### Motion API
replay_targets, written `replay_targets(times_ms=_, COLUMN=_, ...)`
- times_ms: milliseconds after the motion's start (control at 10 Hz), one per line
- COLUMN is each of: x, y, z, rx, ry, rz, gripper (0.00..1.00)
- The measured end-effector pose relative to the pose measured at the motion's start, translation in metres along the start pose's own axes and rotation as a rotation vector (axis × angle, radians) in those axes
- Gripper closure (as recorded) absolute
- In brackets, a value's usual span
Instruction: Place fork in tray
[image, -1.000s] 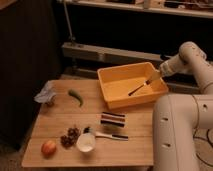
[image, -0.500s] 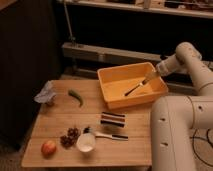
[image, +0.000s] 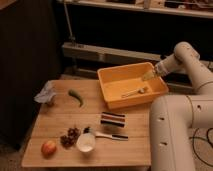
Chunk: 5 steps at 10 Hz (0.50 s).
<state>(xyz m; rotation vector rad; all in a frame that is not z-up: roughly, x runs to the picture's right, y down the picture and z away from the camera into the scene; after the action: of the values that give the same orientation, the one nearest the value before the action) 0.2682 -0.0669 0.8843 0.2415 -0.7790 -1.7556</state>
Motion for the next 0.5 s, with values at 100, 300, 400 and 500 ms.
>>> replay_targets(times_ms=100, x=0.0016, y=-0.0015, z=0.0015, rx=0.002, ry=-0.001, rz=-0.003, gripper=0.20)
replay_targets(times_ms=300, x=0.0005, y=-0.0005, z=0.0005, rx=0.000, ry=0.000, rz=-0.001, gripper=0.20)
replay_targets(times_ms=400, x=0.0007, y=-0.0004, z=0.0004, rx=0.000, ry=0.000, rz=-0.001, gripper=0.20)
replay_targets(times_ms=500, x=0.0015, y=-0.0012, z=0.0012, rx=0.001, ry=0.000, rz=-0.002, gripper=0.20)
